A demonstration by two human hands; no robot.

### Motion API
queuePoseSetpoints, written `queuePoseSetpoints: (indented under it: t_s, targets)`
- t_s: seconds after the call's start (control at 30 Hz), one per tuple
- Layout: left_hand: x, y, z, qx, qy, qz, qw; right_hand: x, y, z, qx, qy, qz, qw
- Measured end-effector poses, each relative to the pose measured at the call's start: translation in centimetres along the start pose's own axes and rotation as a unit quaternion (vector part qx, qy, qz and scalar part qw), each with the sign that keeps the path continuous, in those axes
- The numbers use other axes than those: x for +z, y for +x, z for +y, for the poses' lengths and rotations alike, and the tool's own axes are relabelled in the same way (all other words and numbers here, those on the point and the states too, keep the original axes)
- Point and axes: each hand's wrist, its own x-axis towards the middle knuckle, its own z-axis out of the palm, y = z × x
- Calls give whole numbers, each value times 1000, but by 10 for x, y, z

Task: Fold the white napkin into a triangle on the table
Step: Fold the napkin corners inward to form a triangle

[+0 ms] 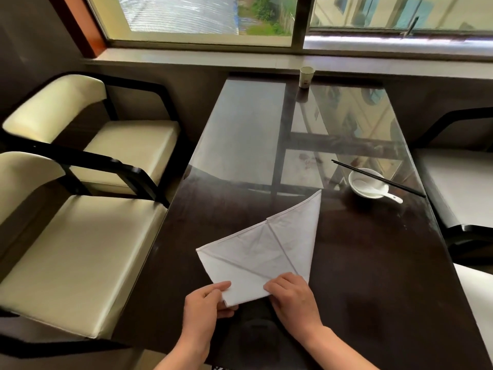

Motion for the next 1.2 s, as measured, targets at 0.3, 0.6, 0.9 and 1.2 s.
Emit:
queuePoseSetpoints:
  t_s: [0.3, 0.6, 0.9, 1.2]
  targets:
    - [-22, 23, -8, 267, 405, 2, 874, -9, -10, 4, 45, 29, -47, 997]
    - [-43, 72, 11, 311, 495, -16, 811, -16, 9, 6, 141, 84, -67, 984]
    - [-40, 100, 19, 266, 434, 23, 860, -20, 39, 15, 231, 145, -89, 958]
    - [-36, 113, 19, 241, 399, 34, 884, -20, 81, 15, 337, 254, -140, 896]
